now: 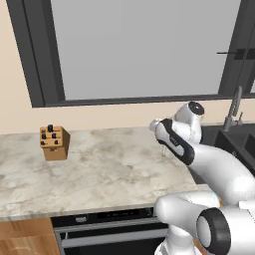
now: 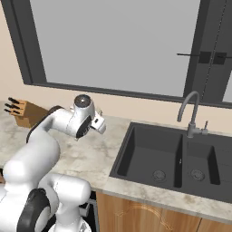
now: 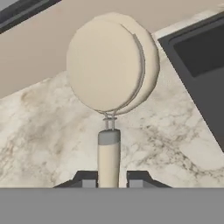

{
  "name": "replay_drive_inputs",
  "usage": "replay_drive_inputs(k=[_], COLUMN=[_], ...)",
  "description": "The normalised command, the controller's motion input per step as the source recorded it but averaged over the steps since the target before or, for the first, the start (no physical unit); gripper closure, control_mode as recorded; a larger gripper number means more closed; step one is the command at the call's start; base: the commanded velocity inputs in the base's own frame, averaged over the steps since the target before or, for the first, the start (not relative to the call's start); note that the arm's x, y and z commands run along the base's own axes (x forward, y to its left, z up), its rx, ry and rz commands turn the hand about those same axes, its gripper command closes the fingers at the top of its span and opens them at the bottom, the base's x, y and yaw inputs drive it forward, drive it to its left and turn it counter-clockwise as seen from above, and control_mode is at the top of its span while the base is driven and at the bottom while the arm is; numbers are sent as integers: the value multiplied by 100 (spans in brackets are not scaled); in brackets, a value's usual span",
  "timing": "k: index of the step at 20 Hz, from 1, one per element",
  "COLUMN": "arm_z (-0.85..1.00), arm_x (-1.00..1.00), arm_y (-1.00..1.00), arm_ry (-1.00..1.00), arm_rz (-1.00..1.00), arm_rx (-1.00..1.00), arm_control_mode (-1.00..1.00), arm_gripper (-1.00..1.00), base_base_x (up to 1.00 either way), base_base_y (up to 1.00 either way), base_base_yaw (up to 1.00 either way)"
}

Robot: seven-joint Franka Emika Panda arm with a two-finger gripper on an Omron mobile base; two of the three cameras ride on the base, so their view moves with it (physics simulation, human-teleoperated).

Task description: Grab the spray bottle from the cabinet, then place it next to the cutting board for sanitizing. Then grab the dish brush from the countertop next to the sink and place it next to the cutting board.

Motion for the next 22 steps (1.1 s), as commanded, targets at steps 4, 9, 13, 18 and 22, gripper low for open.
replay_drive_inputs(k=[4, 9, 13, 18, 22], arm_z=[100, 100, 100, 100, 95], arm_x=[-33, -43, -64, -96, -100], arm_y=[0, 0, 0, 0, 0], arm_ry=[-28, -17, -10, -15, -10], arm_rz=[0, 0, 0, 0, 0], arm_rx=[6, 4, 0, 2, 0], arm_control_mode=[-100, -100, -100, -100, -100], arm_gripper=[100, 100, 100, 100, 100], base_base_x=[0, 0, 0, 0, 0], base_base_y=[0, 0, 0, 0, 0], base_base_yaw=[0, 0, 0, 0, 0])
